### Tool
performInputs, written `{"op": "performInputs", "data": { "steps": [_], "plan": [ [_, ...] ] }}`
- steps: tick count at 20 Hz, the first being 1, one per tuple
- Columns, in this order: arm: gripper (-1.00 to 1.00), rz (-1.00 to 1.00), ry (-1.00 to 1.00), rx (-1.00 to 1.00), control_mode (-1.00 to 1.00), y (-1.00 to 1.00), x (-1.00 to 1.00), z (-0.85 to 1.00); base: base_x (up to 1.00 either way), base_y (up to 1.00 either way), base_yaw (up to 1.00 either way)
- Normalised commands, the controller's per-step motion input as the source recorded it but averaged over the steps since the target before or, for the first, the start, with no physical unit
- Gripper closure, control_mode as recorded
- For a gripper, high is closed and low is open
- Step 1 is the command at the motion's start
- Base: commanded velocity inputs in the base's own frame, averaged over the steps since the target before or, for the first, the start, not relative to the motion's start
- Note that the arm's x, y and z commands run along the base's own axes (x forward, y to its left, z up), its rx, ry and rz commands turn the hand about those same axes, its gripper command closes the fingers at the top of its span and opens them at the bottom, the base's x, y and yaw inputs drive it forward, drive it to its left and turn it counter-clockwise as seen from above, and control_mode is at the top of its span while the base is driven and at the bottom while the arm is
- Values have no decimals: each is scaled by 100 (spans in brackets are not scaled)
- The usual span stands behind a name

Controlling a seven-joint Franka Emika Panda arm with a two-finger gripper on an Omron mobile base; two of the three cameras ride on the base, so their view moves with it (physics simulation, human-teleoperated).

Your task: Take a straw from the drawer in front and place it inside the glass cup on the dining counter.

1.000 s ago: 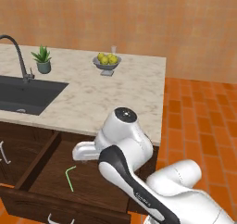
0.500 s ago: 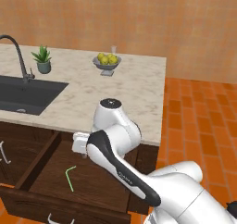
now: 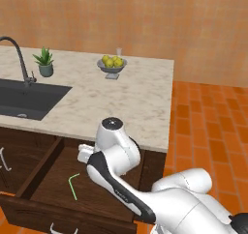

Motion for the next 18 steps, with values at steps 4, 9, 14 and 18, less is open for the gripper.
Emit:
{"op": "performInputs", "data": {
  "steps": [4,9,14,18],
  "plan": [
    [-100,-48,-13,7,-100,0,31,-18,0,0,0],
    [-100,-55,-10,23,-100,0,6,-1,0,0,0],
    [-100,-41,1,16,-100,4,37,-1,0,0,0],
    [-100,-12,24,6,-100,4,54,0,0,0,0]
  ]
}}
